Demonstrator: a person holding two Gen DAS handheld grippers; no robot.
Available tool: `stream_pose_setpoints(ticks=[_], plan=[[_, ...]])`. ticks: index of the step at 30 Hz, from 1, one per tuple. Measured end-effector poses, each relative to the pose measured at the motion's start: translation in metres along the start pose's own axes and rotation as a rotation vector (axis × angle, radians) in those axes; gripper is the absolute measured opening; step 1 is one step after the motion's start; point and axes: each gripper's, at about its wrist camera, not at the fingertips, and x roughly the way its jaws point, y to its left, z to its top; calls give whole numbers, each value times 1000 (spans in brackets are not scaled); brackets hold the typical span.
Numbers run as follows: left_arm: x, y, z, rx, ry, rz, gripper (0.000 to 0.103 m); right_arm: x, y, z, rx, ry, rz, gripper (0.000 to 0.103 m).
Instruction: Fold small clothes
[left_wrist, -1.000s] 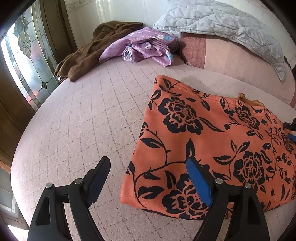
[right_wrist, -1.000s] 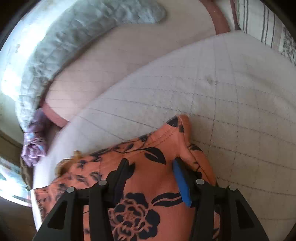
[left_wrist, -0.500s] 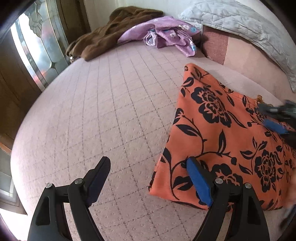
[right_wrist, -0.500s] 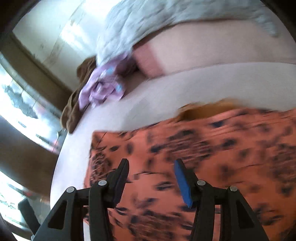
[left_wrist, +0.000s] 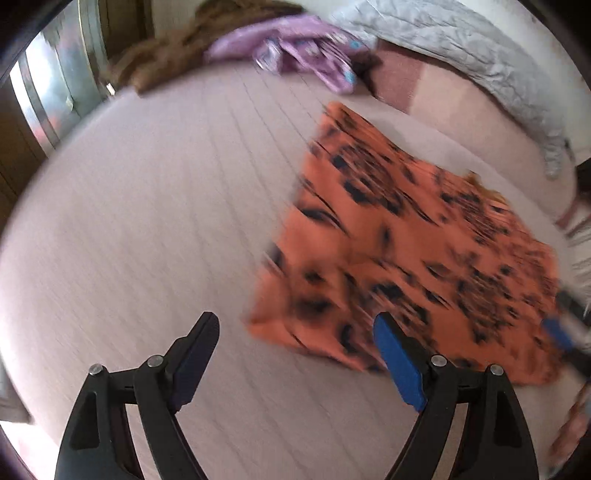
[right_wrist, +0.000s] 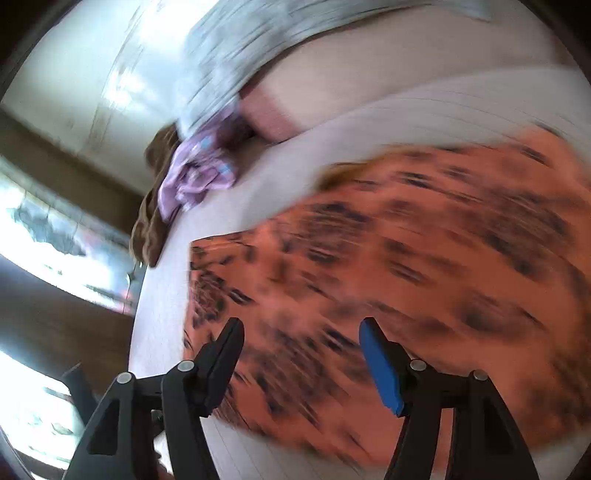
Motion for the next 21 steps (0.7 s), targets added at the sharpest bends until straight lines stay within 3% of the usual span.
stream_pose_setpoints(ticks=[4,8,12,19,21], plan=[[5,-17,-20,-5,103,-145,86,-59,-64,-30,182,-30,15,73],[18,-21,-21,-55,130,-204,86,-89,-118,-65,372,-84,26,80],[26,-7,-3,-185,38,-204,86,-73,-156,-66,555,-104,64,80],[34,11,8,-404,-95,-284,83,-54,-178,-30,613,-318,140,81],[34,8,9,-396,-127,-243,52,-53,-181,-28,625,-396,161,80]])
